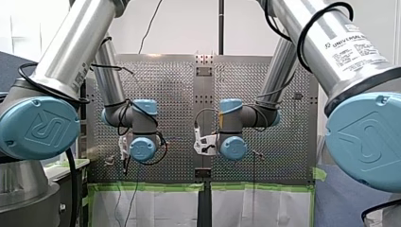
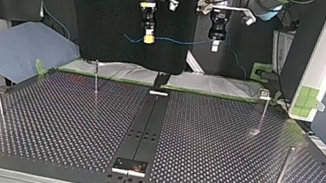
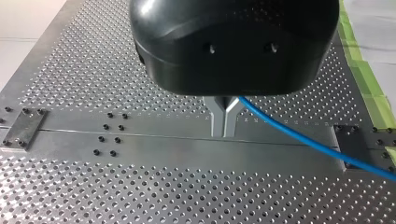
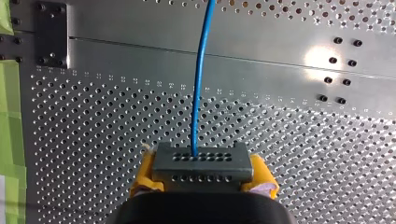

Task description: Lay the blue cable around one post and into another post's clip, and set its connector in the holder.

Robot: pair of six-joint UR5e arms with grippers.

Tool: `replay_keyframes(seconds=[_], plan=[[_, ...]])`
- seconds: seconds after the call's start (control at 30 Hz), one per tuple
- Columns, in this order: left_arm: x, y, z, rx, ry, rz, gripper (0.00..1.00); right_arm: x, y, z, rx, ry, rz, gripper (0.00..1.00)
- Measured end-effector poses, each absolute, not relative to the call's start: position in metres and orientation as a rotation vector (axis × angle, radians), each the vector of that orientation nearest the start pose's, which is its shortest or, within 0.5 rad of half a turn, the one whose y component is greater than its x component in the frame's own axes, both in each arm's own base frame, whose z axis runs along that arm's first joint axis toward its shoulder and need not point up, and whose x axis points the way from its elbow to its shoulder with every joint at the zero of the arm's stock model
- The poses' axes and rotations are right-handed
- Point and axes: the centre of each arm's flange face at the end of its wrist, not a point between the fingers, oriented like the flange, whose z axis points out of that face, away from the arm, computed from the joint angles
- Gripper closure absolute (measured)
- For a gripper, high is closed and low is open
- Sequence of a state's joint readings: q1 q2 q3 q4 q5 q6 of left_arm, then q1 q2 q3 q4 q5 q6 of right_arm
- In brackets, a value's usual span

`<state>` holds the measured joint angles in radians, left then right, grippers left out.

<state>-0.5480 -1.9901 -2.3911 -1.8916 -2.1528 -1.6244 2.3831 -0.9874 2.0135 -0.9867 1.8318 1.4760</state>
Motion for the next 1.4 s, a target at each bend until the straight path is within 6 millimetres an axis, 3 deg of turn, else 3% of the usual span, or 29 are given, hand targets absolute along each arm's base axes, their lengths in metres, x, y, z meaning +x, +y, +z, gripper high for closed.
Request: replay_keyframes(seconds=[0.43,1.0,1.13,1.4], plan=[[0.273,-0.268,0.062,-0.035,1.604,0.010,1.00,0.458,-0.286,0.078,1.659,-0.816,1.505,1.00],[0.273,-0.268,0.061,-0.036,1.607,0.012,1.00,0.458,-0.286,0.078,1.659,-0.816,1.505,1.00],[0.281,-0.271,0.070,-0.075,1.583,0.001,1.00,0.461,-0.281,0.085,1.656,-0.821,1.511,1.00],[0.292,-0.273,0.095,-0.137,1.554,-0.041,1.00,0.477,-0.263,0.120,1.640,-0.829,1.557,1.00]])
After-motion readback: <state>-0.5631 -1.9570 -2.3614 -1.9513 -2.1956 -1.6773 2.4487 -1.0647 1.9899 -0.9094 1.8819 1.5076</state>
